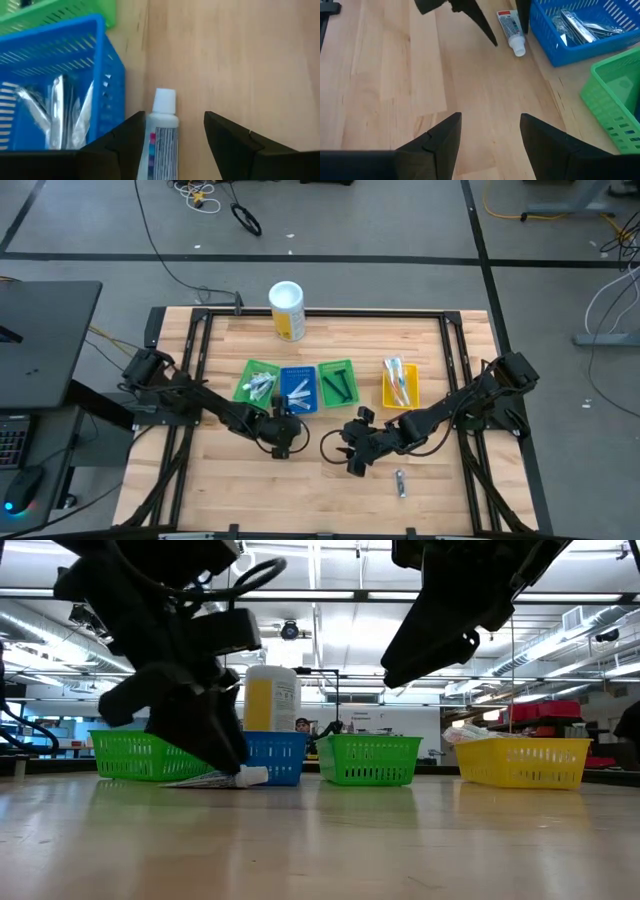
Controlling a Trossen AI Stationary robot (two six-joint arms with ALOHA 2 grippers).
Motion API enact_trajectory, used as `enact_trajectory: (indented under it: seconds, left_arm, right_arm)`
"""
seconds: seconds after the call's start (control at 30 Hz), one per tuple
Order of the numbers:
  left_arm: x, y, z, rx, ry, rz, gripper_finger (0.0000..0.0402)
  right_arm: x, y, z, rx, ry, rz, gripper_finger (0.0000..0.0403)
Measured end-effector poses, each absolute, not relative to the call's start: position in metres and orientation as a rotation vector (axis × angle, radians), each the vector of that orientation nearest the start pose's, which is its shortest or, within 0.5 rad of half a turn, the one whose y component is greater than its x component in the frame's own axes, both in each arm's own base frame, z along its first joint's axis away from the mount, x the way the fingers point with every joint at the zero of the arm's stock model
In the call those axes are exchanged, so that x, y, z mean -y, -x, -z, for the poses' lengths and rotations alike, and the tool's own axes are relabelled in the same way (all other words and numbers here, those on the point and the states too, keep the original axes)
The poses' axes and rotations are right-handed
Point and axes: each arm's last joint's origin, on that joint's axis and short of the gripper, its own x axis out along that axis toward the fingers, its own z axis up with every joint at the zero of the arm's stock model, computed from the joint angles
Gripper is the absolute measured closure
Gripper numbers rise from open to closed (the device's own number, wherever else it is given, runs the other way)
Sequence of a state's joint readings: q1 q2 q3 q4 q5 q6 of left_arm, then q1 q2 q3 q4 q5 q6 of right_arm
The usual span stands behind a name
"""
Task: Pick & Place Travel size toiletries
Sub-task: Put the purple and white toothpaste into the left green bin
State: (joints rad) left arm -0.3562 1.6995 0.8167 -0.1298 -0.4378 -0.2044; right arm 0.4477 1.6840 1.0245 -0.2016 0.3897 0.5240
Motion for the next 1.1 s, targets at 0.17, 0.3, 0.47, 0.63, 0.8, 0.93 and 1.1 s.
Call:
enact_trajectory:
  seconds: [0.17,0.3,0.47,0.63,0.8,0.93,1.1]
  left_arm:
    - [0.085,-0.292,-0.132,-0.955,-0.192,-0.19,0.0189]
    - [0.082,-0.292,-0.131,-0.961,-0.182,-0.204,0.0189]
    - [0.084,-0.291,-0.131,-0.979,-0.164,-0.144,0.0189]
    - [0.083,-0.292,-0.13,-0.993,-0.127,-0.118,0.0189]
    - [0.083,-0.292,-0.13,-0.999,-0.104,-0.106,0.0204]
    - [0.083,-0.292,-0.13,-1.0,-0.103,-0.105,0.024]
    - [0.083,-0.292,-0.13,-1.0,-0.103,-0.105,0.0294]
  right_arm:
    - [-0.138,-0.313,-0.191,-0.77,-0.148,0.15,0.019]
    - [-0.138,-0.313,-0.191,-0.769,-0.148,0.149,0.019]
    - [-0.138,-0.313,-0.192,-0.768,-0.148,0.149,0.019]
    - [-0.138,-0.313,-0.191,-0.768,-0.149,0.149,0.019]
    - [-0.138,-0.313,-0.191,-0.768,-0.149,0.149,0.019]
    - [-0.138,-0.313,-0.191,-0.768,-0.149,0.148,0.019]
    - [-0.138,-0.313,-0.191,-0.769,-0.149,0.148,0.019]
